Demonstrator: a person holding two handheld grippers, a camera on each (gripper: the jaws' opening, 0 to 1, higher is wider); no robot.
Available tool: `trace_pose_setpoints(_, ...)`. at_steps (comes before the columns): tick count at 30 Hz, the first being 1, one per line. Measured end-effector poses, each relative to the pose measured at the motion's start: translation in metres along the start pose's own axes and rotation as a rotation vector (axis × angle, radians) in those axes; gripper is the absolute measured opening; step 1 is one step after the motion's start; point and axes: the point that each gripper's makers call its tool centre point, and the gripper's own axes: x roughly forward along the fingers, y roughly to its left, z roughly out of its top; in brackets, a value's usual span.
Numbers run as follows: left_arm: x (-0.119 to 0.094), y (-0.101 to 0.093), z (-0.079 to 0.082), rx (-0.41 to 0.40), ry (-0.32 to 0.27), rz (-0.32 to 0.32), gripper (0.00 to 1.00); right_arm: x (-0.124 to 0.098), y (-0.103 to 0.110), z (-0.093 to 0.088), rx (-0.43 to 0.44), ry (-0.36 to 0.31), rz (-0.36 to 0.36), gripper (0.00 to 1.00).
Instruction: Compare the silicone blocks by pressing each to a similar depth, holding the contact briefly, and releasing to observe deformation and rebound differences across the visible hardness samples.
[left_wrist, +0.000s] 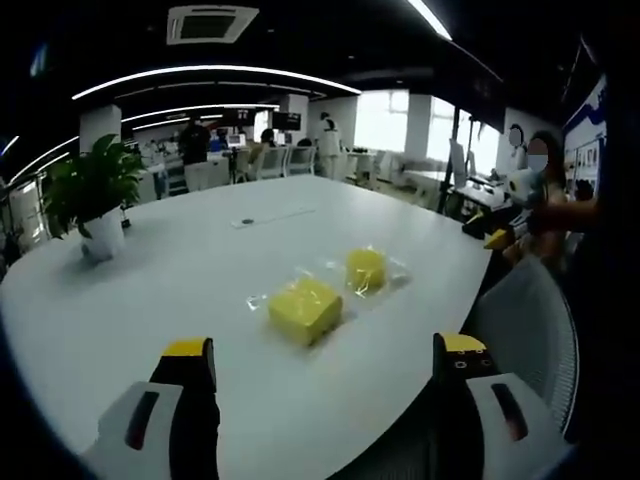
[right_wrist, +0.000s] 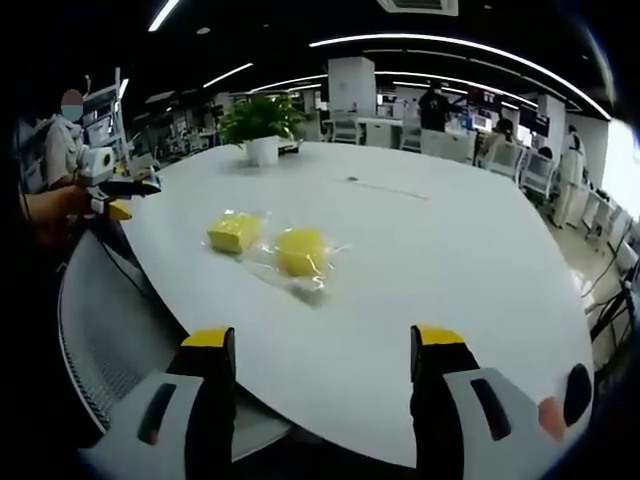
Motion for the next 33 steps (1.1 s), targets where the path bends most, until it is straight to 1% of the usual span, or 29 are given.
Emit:
trace_pose_setpoints(5, -0.002, -0.001, -0.005, 0.003, 0.015, -0.009, 0.89, 0.003, 0.002, -0.004, -0.009, 0.017, 0.011, 0.66)
trace_pose_setpoints(14, -0.005, -0.001, -0.008, -0.003, 0.02, -0.011, 0.89, 0.002, -0.01, 0.008, -0.019, -0.027, -0.039, 0.75)
trace_pose_setpoints(18, -0.004, -0.001, -0.009, -0.002, 0.025, -0.011, 0.89, 0.001, -0.012, 0.009, -0.026, -0.03, -0.046, 0.75)
trace_pose_setpoints(27, -0.005, -0.001, -0.008, -0.015, 0.021, -0.009, 0.89, 0.003, -0.008, 0.01, -0.045, -0.022, -0.035, 0.74)
trace_pose_setpoints(30, -0.005, 0.0, -0.004, -0.029, 0.012, -0.009, 0.89, 0.003, -0.007, 0.01, -0.047, -0.022, -0.035, 0.74)
trace_pose_setpoints(33, -0.004, 0.0, 0.001, -0.026, 0.009, -0.011, 0.88, 0.003, -0.006, 0.01, -0.05, -0.014, -0.029, 0.73)
